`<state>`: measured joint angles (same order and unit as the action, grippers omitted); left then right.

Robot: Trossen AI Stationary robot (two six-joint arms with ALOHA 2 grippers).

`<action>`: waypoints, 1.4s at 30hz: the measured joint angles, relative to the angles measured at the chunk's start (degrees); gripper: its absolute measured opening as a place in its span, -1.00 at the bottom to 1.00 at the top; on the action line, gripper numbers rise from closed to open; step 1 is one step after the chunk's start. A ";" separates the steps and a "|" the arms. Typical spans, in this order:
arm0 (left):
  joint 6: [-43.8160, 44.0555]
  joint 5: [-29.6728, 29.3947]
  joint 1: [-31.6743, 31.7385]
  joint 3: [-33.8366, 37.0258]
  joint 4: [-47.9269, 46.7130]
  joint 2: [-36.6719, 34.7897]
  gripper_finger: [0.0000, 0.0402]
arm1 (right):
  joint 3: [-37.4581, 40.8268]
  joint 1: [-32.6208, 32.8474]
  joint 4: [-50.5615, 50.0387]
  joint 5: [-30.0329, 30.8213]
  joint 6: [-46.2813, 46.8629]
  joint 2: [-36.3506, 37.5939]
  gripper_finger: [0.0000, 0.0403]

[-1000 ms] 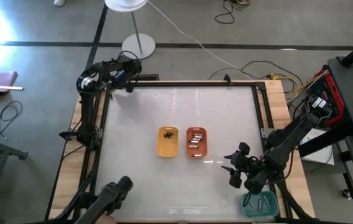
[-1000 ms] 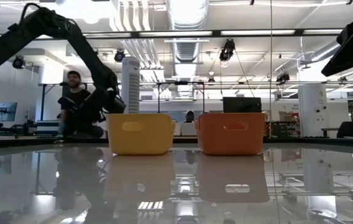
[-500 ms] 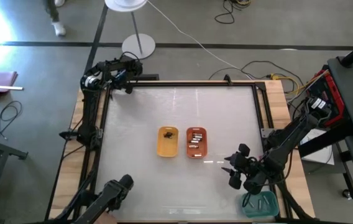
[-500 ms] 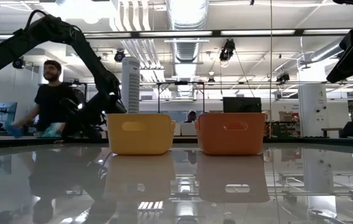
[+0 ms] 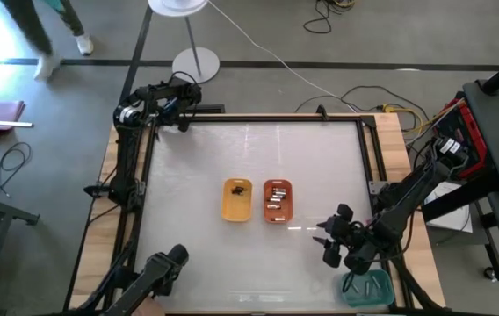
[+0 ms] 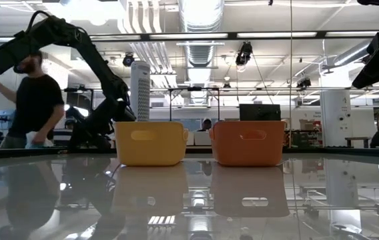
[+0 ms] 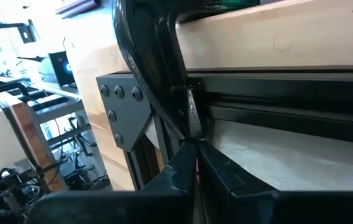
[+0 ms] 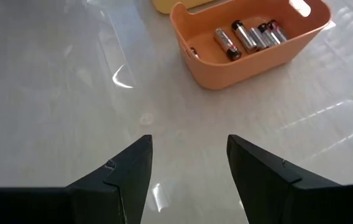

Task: Sort batteries
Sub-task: Put the black battery into the yellow bin

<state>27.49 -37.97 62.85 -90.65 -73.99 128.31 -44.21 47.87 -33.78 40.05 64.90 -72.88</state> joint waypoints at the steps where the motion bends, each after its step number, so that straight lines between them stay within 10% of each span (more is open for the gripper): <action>1: -0.62 0.52 0.00 0.00 -0.25 0.00 -1.00 | 0.00 0.23 0.04 0.00 0.41 0.00 0.00; 30: -4.68 5.89 -0.01 0.35 -5.16 -0.25 -1.00 | 0.00 4.37 4.31 0.42 6.50 0.00 0.00; 42: 12.95 8.28 -0.02 0.35 -0.63 -3.66 -1.00 | 0.00 4.50 4.52 1.55 6.01 0.00 0.00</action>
<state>40.45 -29.69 62.83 -90.30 -74.62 124.65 -44.21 52.38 -29.26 41.60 70.91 -72.88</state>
